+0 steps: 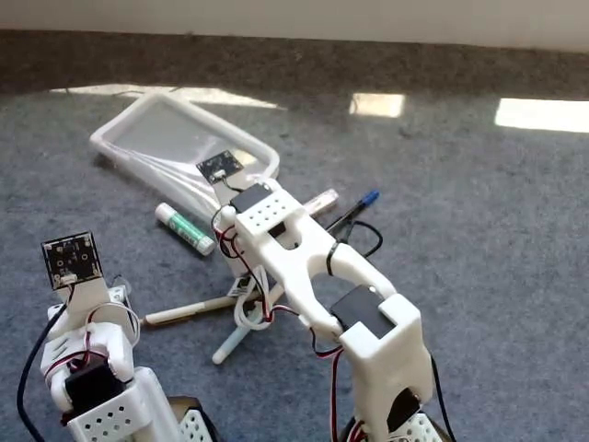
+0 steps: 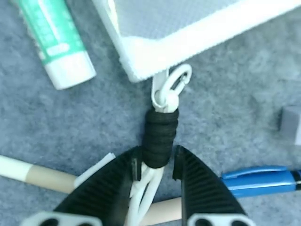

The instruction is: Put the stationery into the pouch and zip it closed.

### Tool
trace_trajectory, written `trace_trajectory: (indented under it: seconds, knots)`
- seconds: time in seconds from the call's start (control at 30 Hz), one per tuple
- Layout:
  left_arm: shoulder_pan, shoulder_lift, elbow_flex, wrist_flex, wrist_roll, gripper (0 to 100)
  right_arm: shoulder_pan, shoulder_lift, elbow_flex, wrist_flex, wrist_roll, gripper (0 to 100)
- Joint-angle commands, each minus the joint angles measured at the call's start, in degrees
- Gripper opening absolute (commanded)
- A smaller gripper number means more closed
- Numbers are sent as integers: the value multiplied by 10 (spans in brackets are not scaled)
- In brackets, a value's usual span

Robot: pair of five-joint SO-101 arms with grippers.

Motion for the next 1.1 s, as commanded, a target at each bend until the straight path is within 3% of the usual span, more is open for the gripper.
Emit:
trace_trajectory:
  seconds: [0.0, 0.67, 0.8, 1.07]
  knots:
    - [-7, -1, -7, -13, 4, 175, 8, -7, -17, -14, 2, 134]
    - [-7, -1, -7, -13, 4, 175, 8, -6, -13, -81, 2, 141]
    - [-7, -1, -7, -12, 4, 175, 9, -6, -13, -79, 5, 6]
    - [-7, -1, -7, -12, 3, 175, 10, -22, -40, 5, 7, 5]
